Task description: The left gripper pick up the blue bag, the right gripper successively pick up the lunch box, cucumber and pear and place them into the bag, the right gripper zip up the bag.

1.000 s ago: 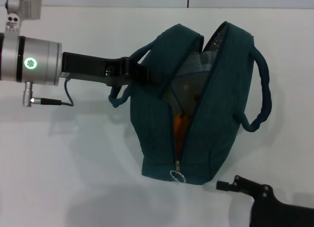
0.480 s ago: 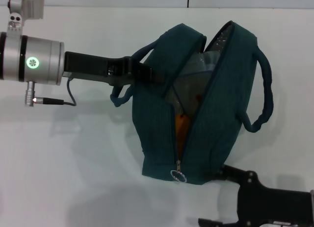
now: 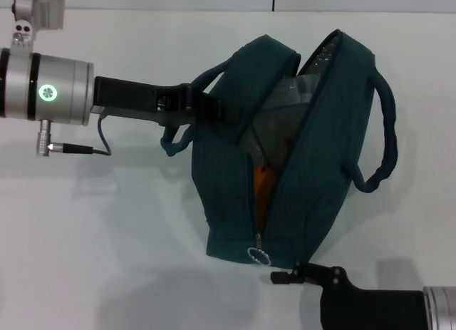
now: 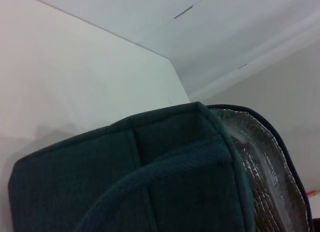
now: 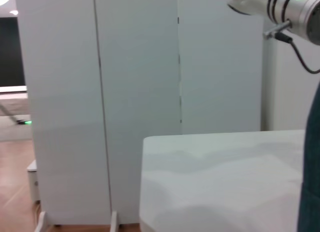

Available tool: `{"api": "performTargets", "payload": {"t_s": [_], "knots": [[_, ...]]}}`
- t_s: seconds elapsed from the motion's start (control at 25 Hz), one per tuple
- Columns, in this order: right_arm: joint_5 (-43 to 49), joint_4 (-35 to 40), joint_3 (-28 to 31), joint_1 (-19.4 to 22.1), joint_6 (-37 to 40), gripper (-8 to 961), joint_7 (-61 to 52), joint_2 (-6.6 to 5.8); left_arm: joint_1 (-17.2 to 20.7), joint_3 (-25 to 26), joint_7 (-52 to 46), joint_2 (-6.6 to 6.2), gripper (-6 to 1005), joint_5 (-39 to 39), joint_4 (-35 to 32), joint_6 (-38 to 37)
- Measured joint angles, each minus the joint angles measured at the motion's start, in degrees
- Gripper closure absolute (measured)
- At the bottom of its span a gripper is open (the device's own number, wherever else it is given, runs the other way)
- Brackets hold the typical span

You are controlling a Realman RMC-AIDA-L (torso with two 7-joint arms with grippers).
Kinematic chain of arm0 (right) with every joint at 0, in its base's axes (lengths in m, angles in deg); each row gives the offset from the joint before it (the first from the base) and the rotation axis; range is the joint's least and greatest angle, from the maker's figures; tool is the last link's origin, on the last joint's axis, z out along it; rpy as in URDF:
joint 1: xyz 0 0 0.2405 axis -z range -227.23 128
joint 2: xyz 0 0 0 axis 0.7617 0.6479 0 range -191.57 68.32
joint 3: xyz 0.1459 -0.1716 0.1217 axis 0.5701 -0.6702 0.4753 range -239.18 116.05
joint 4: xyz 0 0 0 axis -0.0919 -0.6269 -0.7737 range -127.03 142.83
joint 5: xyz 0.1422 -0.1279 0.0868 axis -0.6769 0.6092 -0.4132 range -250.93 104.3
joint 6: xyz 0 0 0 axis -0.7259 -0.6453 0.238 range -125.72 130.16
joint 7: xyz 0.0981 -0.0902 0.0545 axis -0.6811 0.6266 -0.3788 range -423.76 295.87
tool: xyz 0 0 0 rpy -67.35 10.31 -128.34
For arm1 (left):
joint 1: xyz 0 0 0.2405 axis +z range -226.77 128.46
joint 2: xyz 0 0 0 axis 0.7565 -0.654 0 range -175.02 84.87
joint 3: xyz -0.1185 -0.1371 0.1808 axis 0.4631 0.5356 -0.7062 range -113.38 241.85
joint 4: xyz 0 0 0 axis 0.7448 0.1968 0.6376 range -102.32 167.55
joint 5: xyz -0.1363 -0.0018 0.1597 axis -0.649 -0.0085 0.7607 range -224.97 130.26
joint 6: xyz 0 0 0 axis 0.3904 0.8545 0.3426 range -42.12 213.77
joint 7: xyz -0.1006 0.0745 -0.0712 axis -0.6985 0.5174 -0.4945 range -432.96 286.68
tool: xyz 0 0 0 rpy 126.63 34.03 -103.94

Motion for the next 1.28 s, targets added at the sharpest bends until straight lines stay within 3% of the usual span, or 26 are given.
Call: {"api": "performTargets", "payload": {"t_s": [0.44, 1.28], "knots": [[-5.76, -0.4, 0.08, 1.88, 0.35, 78, 0.4, -0.27, -0.07, 0.0, 0.09, -0.21, 954, 0.0, 0.0, 0.01], [-6.75, 1.25, -3.29, -0.58, -2.86, 81, -1.12, 0.09, -0.4, 0.0, 0.18, -0.2, 954, 0.07, 0.0, 0.01]]}}
